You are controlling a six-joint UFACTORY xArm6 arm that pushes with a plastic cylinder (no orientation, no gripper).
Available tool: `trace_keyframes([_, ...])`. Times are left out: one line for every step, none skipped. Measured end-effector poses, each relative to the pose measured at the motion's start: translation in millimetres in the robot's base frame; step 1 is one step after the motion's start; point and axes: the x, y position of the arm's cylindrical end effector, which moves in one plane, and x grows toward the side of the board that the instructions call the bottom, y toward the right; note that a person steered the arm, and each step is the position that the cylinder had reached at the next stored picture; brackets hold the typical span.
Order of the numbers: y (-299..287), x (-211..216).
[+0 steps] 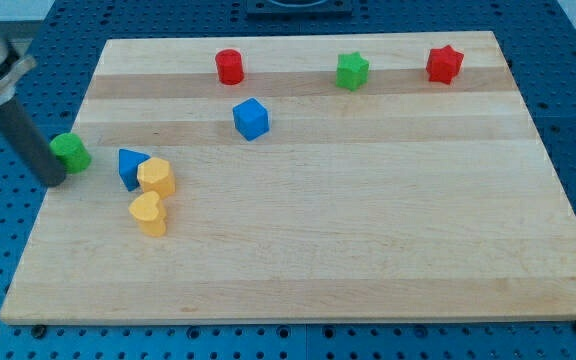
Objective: Slide the green circle towards the top left side of the board
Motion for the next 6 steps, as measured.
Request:
trace_keyframes([15.1, -63.1])
trace_keyframes([33.2, -98.0])
trace_keyframes([55.5, -126.2])
trace_keyframes([65.0, -155.3])
trace_keyframes([130.1, -127.8])
trace_keyframes([202.3, -88.8])
